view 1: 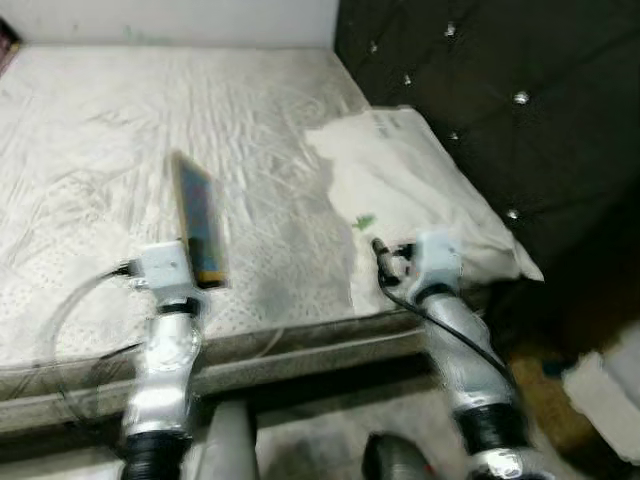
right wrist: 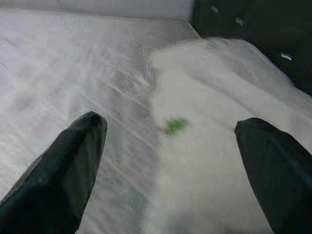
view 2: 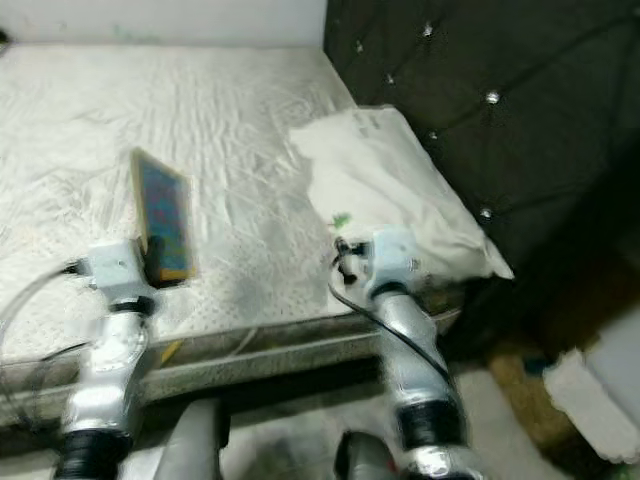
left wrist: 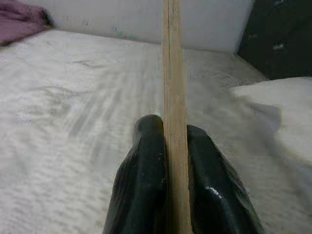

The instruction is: Clean up the room

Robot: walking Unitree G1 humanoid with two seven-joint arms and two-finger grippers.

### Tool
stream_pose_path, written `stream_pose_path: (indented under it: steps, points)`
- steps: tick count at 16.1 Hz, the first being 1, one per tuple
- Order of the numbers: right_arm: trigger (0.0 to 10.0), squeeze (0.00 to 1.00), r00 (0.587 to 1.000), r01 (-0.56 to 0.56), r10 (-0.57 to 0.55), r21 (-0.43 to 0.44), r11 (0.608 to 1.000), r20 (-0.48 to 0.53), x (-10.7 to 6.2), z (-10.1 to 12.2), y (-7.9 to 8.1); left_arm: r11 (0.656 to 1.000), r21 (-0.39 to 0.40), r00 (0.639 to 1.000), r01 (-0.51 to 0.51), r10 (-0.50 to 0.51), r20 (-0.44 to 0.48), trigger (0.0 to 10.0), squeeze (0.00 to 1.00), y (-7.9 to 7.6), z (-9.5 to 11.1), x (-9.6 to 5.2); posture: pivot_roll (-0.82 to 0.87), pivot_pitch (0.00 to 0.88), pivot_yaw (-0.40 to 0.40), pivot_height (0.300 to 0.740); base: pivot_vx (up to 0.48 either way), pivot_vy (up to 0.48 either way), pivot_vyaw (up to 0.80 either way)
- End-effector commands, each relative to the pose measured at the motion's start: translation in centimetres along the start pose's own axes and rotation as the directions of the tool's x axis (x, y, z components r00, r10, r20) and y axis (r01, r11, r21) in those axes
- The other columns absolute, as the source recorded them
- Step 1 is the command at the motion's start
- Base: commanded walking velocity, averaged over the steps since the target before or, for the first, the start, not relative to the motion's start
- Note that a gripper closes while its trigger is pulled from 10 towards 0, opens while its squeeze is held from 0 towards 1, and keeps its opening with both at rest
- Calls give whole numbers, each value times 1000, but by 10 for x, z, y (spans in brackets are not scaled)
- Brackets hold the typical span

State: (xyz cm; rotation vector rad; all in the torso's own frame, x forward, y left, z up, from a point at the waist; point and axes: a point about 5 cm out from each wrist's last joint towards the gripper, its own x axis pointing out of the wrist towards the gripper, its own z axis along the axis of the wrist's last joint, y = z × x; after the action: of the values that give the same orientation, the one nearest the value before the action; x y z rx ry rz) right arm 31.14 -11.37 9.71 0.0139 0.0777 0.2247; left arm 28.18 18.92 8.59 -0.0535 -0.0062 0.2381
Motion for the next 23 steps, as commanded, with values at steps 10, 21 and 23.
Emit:
stream_pose_path:
  steps: [10, 21, 23]
  points:
    - [10000, 0, 1000, 13, -13, -11, 1000, -7, -4, -3, -14, 999, -35, 998, 28, -26, 65, 10000, 0, -19, 13, 7, 86, 0, -50, 616, 156, 0, 0]
    - [10000, 0, 1000, -8, 8, -11, 1000, 4, -9, -1, -15, 949, -313, 973, -42, -33, -229, 10000, 0, -49, -8, 31, 53, 0, -52, 581, 0, 0, 0]
    - [10000, 0, 1000, 7, -7, -12, 1000, -6, -10, -2, -16, 949, -313, 969, -39, -41, -245, 10000, 0, -53, -8, 33, 48, 0, -50, 561, 0, 0, 0]
